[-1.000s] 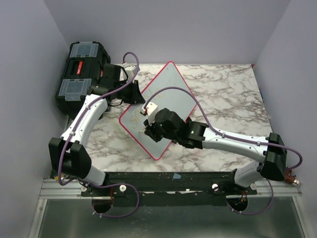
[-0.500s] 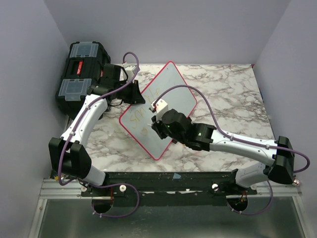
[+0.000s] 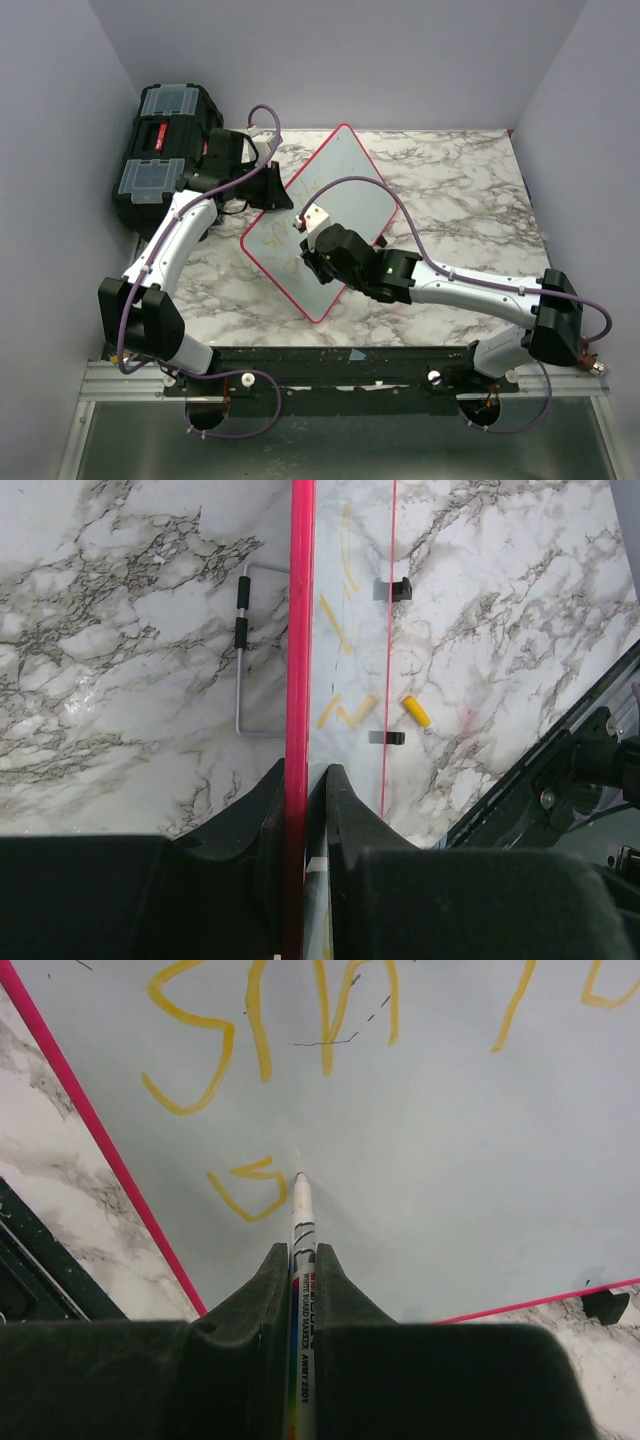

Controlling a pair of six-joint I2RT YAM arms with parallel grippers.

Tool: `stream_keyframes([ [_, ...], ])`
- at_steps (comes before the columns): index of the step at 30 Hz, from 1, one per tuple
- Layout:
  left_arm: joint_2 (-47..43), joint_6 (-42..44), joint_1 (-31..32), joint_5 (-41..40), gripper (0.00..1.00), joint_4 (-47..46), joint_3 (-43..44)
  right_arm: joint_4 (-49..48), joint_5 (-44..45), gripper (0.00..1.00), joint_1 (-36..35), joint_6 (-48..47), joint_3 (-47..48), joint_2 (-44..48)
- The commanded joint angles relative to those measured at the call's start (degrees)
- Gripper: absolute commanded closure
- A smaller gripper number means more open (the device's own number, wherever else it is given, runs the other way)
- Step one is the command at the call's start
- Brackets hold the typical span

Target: Write a sentence on the whiteboard

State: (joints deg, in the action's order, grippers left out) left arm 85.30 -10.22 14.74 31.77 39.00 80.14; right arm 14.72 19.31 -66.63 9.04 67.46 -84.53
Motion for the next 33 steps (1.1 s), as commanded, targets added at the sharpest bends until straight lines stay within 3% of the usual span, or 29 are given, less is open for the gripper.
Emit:
stream_keyframes([
  [1, -1.0, 4.8, 0.6, -6.8, 1.0, 0.6, -1.8, -0.5, -0.6, 0.99, 0.5, 0.3, 2.0, -1.5],
  [33, 0.3, 4.5, 1.7, -6.9, 1.0, 0.8, -0.5, 0.9, 4.0, 0.99, 3.5, -0.8, 4.0, -2.6],
])
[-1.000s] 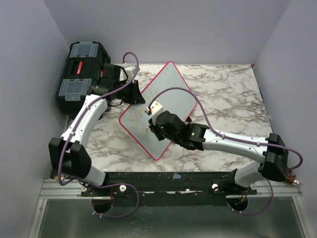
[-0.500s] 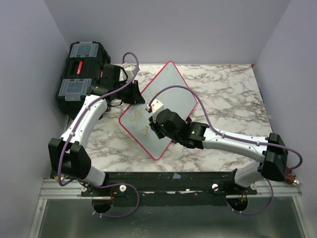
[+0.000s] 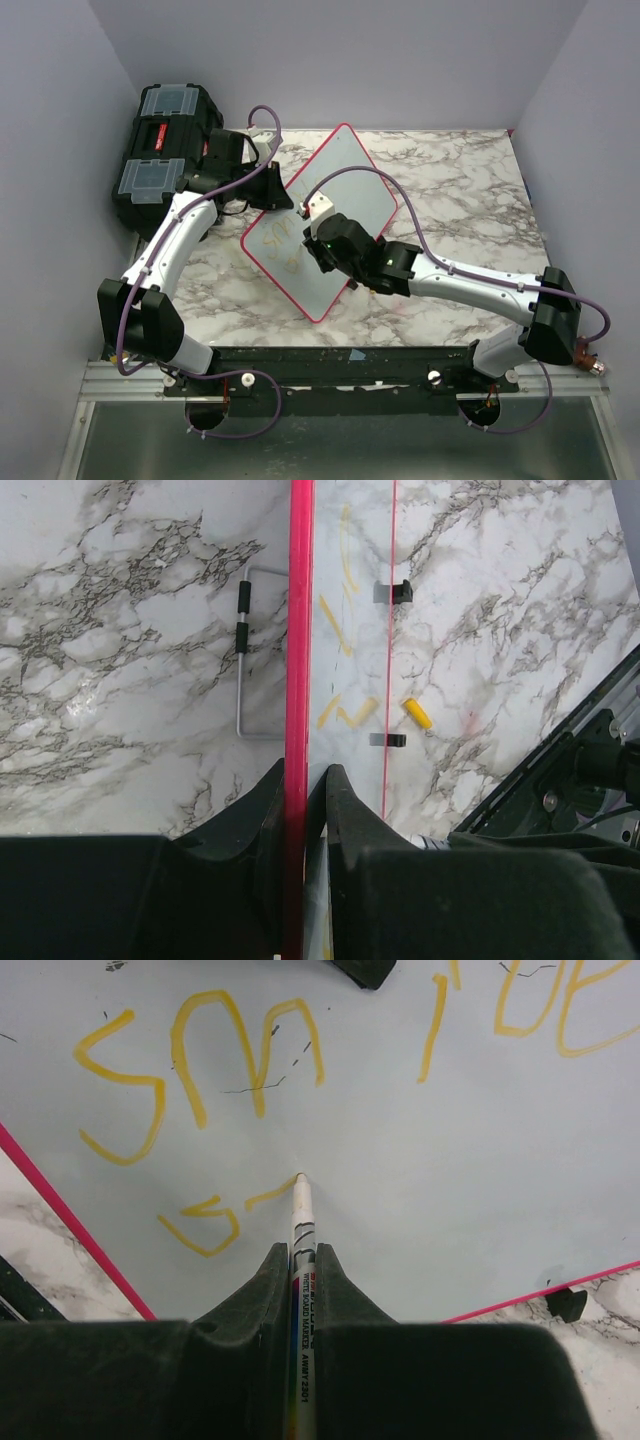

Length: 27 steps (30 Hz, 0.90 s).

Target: Write a sentence on the whiteboard

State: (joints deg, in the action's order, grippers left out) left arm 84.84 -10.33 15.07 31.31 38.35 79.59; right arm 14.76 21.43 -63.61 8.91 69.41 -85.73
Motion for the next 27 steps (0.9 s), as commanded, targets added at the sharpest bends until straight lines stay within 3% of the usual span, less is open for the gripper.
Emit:
stream_keyframes([
  [1, 0.7, 4.7, 1.4, -6.4, 1.0, 1.5, 0.0, 1.3, 1.8, 0.99, 0.5, -0.6, 2.2, -1.0],
  [15, 1.3, 4.7, 1.4, -6.6, 1.0, 1.9, 1.0, -0.3, -3.6, 0.99, 0.4, -0.4, 1.2, 3.7],
  [27, 1.4, 4.7, 1.4, -6.4, 1.0, 1.9, 0.8, -0.7, -5.3, 0.99, 0.3, -1.6, 4.3, -1.4],
])
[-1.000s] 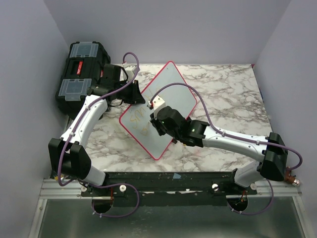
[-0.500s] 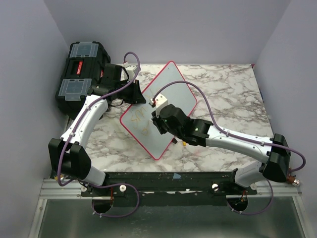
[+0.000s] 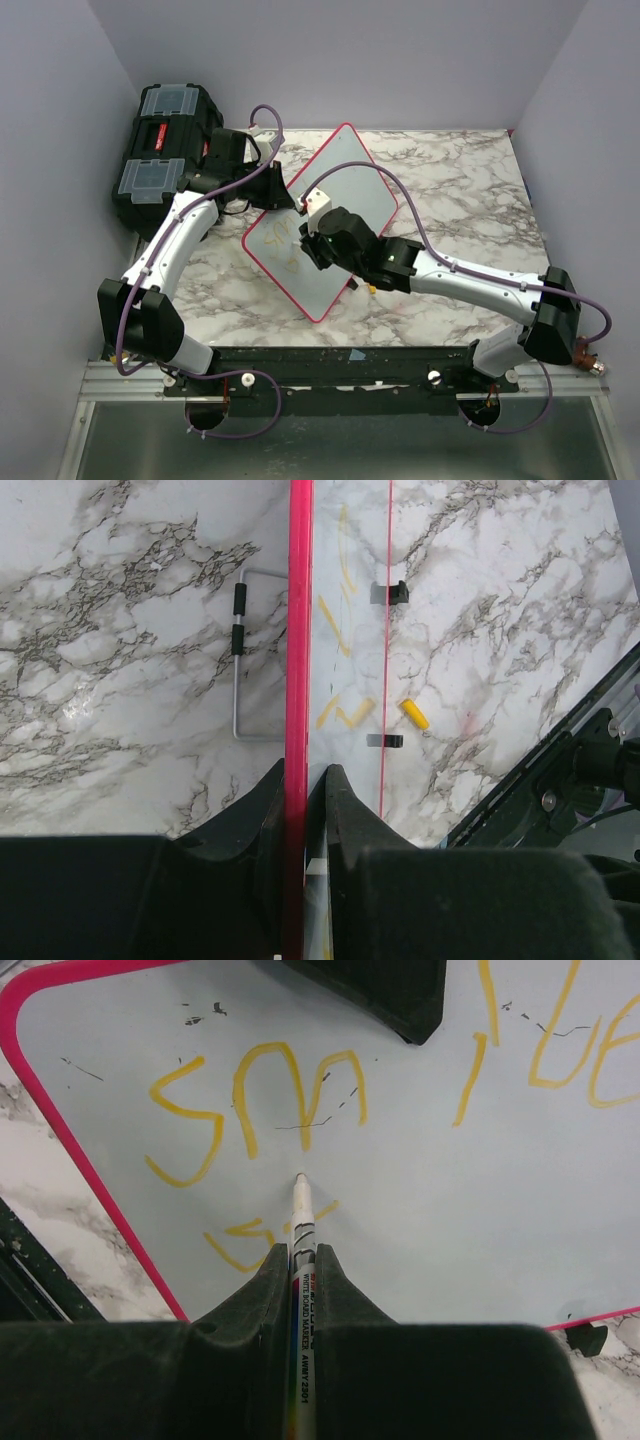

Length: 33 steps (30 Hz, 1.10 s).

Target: Write a sentence on the whiteboard

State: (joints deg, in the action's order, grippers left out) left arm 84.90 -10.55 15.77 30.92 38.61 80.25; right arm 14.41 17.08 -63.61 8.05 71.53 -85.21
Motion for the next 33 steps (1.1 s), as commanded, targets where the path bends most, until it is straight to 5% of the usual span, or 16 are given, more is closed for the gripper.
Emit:
stream_keyframes([
  [1, 1.3, 5.0, 0.7, -6.0, 1.0, 1.6, 0.3, -0.1, -1.1, 0.99, 0.4, -0.7, 2.0, -2.1],
  [33, 2.9, 4.7, 0.7, -4.9, 1.0, 1.4, 1.8, 5.0, -2.9, 0.99, 0.4, 2.8, -5.8, -0.4],
])
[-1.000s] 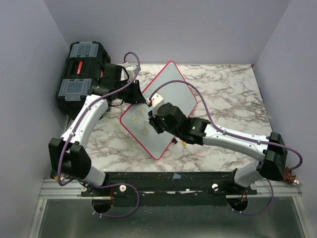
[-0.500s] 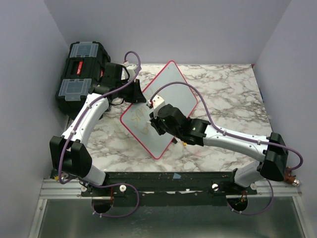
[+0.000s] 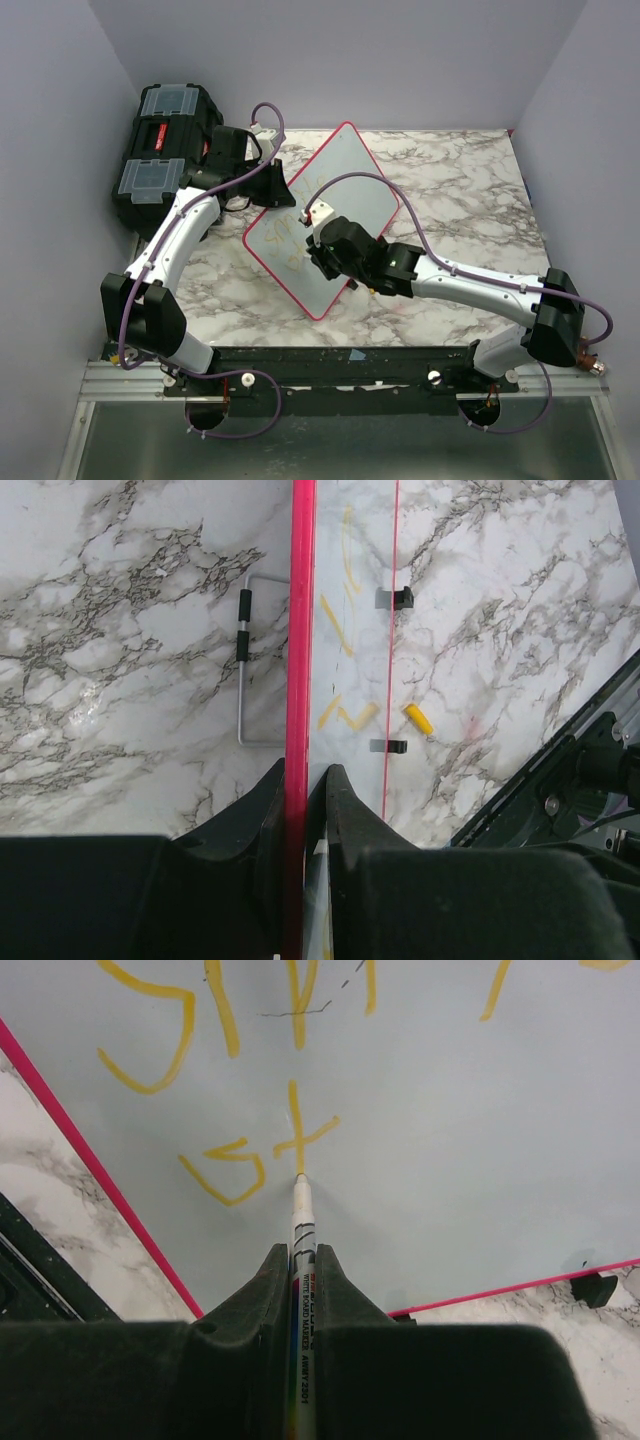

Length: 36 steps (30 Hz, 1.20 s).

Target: Write a sentence on the whiteboard

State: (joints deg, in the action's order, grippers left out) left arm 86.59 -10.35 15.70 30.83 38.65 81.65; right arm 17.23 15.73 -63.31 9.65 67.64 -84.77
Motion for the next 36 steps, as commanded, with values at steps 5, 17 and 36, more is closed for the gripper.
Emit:
stream_keyframes([
  [5, 1.1, 4.5, 0.7, -4.8, 1.0, 1.3, 0.5, 2.3, 0.7, 0.99, 0.1, 1.2, -1.2, -1.3],
  [17, 0.9, 4.6, 0.7, -5.0, 1.0, 1.4, 0.4, 2.0, 6.3, 0.99, 0.1, 0.3, 1.2, -3.1],
  [36, 1.4, 4.5, 0.7, -4.7, 1.0, 1.4, 0.7, -2.3, 8.7, 0.99, 0.2, -0.9, 2.7, -1.5],
])
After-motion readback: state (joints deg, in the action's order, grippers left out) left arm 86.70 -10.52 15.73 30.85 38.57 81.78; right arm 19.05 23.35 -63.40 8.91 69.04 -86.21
